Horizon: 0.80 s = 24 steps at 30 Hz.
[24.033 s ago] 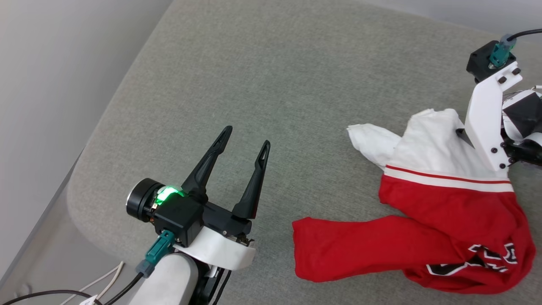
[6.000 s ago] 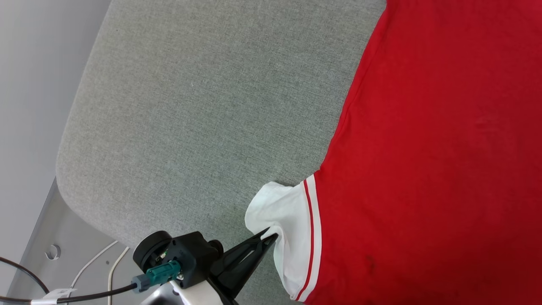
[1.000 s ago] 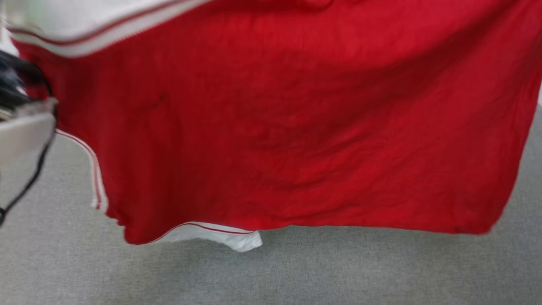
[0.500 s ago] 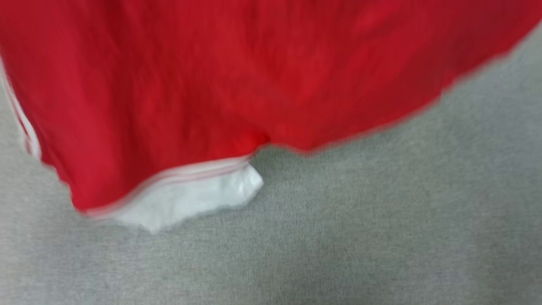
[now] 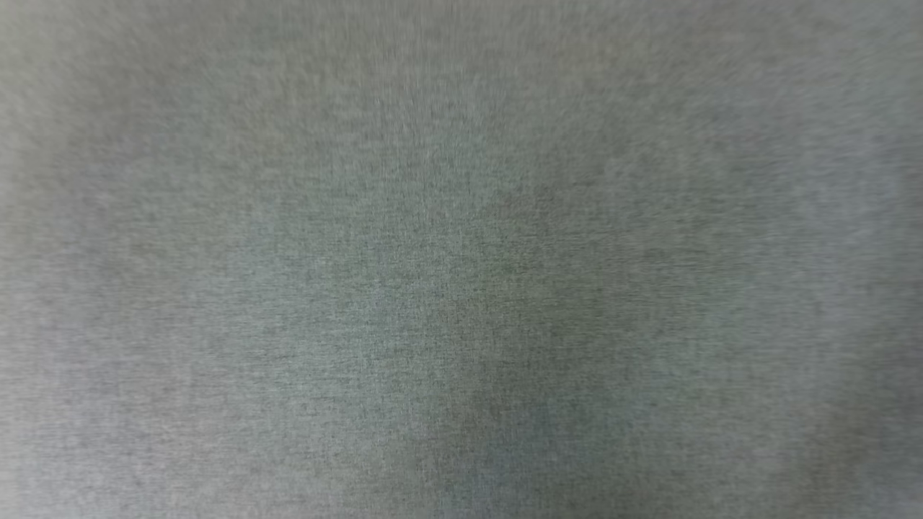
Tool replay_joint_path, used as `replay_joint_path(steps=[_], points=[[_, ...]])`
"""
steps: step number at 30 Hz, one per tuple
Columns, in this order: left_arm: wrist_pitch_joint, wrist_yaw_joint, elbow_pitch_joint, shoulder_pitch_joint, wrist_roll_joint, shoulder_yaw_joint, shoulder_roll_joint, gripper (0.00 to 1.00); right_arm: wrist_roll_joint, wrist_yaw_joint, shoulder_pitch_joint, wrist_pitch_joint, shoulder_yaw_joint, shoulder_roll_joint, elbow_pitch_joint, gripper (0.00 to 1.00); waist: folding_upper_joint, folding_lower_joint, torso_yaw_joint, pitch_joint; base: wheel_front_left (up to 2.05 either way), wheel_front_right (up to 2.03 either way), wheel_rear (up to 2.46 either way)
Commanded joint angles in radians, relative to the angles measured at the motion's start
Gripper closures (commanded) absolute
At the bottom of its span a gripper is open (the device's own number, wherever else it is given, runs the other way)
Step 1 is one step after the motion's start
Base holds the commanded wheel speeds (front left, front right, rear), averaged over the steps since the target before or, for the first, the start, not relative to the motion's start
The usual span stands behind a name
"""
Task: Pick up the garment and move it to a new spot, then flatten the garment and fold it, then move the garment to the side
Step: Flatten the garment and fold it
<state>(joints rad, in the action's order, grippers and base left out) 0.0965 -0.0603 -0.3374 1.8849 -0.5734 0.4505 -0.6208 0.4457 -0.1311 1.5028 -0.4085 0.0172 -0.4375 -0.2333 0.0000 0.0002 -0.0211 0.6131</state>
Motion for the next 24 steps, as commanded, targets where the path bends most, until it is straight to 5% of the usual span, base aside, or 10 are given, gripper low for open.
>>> replay_joint_path(steps=[1,11,24], points=[[0.017,-0.005,-0.028,0.017,0.008,0.005,0.009,1.00,-0.009,0.001,0.021,0.023,-0.002,0.006,-0.025,1.00,0.0000,-0.0002,0.012,0.057,0.00,0.00,0.00],[0.139,-0.045,-0.205,-0.052,-0.006,0.058,0.092,1.00,-0.032,0.001,-0.014,0.217,-0.039,0.046,-0.220,1.00,0.0000,-0.0002,0.055,0.107,0.00,0.00,0.00],[0.170,-0.062,-0.176,-0.610,-0.047,0.149,0.142,1.00,-0.025,0.001,-0.385,0.313,-0.269,-0.002,-0.301,1.00,0.0000,-0.0002,0.094,-0.053,0.00,0.00,0.00]])
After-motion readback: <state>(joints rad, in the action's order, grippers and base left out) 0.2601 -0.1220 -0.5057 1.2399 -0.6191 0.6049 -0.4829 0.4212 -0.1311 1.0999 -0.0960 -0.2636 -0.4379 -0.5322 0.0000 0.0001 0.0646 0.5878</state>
